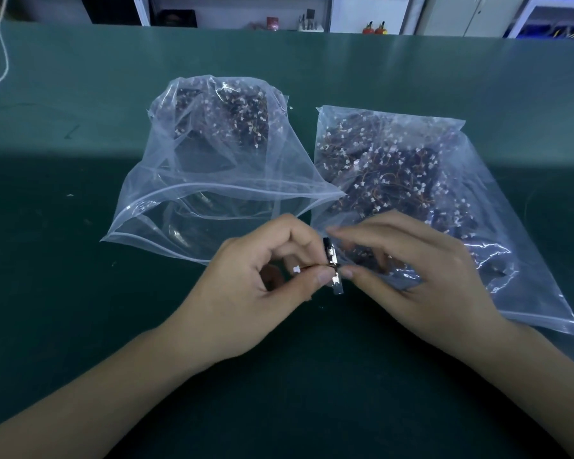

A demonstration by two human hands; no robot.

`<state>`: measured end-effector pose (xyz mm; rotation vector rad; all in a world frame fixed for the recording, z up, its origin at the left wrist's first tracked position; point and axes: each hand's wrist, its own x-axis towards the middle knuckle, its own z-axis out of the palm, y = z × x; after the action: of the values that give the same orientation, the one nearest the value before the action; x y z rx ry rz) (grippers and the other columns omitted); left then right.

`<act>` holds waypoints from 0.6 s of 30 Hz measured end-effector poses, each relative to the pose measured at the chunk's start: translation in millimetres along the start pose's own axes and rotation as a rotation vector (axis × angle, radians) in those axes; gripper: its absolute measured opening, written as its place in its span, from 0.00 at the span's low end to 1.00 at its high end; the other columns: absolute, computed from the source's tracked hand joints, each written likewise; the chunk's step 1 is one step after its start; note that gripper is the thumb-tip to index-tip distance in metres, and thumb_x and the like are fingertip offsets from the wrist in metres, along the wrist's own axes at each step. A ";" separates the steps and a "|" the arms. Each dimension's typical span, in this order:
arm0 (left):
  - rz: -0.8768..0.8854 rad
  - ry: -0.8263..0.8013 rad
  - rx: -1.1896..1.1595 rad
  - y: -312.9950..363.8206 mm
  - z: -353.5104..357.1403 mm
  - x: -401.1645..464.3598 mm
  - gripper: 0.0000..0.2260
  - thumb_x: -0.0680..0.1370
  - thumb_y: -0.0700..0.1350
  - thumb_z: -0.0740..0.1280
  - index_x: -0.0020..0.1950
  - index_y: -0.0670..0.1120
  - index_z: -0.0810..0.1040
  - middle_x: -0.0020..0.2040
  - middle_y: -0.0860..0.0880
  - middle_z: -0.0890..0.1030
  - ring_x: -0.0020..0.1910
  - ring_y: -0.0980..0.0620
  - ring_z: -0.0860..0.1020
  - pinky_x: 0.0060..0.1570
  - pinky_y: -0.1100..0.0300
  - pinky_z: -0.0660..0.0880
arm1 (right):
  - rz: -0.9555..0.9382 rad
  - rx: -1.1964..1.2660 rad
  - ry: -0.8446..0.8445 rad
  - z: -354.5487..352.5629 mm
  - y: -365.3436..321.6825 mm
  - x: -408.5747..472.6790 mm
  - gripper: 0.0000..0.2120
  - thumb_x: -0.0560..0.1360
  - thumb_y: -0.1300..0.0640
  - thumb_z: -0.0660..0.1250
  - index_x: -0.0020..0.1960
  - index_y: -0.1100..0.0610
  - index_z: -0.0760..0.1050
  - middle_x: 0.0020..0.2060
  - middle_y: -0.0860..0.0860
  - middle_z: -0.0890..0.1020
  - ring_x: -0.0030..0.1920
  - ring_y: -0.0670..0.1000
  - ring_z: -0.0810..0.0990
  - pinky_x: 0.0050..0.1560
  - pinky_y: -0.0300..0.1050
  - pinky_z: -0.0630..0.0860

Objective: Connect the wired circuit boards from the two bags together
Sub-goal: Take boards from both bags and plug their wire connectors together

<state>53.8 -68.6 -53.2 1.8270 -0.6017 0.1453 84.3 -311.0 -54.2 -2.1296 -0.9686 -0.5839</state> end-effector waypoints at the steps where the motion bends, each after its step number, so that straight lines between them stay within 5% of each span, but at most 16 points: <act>1: -0.014 -0.025 -0.021 -0.4 0.4 0.2 0.04 0.82 0.47 0.72 0.53 0.52 0.77 0.45 0.54 0.86 0.40 0.47 0.83 0.33 0.51 0.78 | -0.008 -0.006 -0.009 0.6 0.4 -0.1 0.15 0.79 0.57 0.75 0.65 0.57 0.83 0.54 0.45 0.80 0.51 0.32 0.76 0.54 0.28 0.72; 4: -0.044 -0.068 -0.059 -1.3 0.8 -0.1 0.04 0.84 0.42 0.70 0.55 0.51 0.77 0.47 0.52 0.86 0.43 0.47 0.84 0.34 0.48 0.79 | -0.015 -0.003 -0.017 0.8 2.2 -0.7 0.15 0.79 0.58 0.75 0.65 0.59 0.84 0.54 0.45 0.80 0.54 0.29 0.75 0.57 0.28 0.71; 9: -0.087 -0.128 -0.110 0.5 -1.1 -0.9 0.05 0.86 0.39 0.65 0.56 0.50 0.74 0.45 0.52 0.84 0.43 0.47 0.84 0.37 0.59 0.78 | -0.048 0.014 -0.033 1.4 1.1 0.0 0.17 0.79 0.58 0.76 0.67 0.58 0.81 0.53 0.44 0.80 0.52 0.31 0.76 0.57 0.30 0.72; 18: -0.095 -0.185 -0.108 3.8 -1.1 -0.7 0.01 0.86 0.46 0.62 0.55 0.51 0.71 0.49 0.49 0.85 0.45 0.45 0.84 0.38 0.57 0.78 | -0.047 0.054 -0.042 1.0 2.3 0.6 0.05 0.80 0.59 0.76 0.51 0.60 0.87 0.49 0.53 0.84 0.46 0.47 0.83 0.48 0.36 0.77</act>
<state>51.6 -68.2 -49.8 1.7712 -0.6380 -0.1195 86.6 -311.1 -55.4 -2.0832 -1.0485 -0.5320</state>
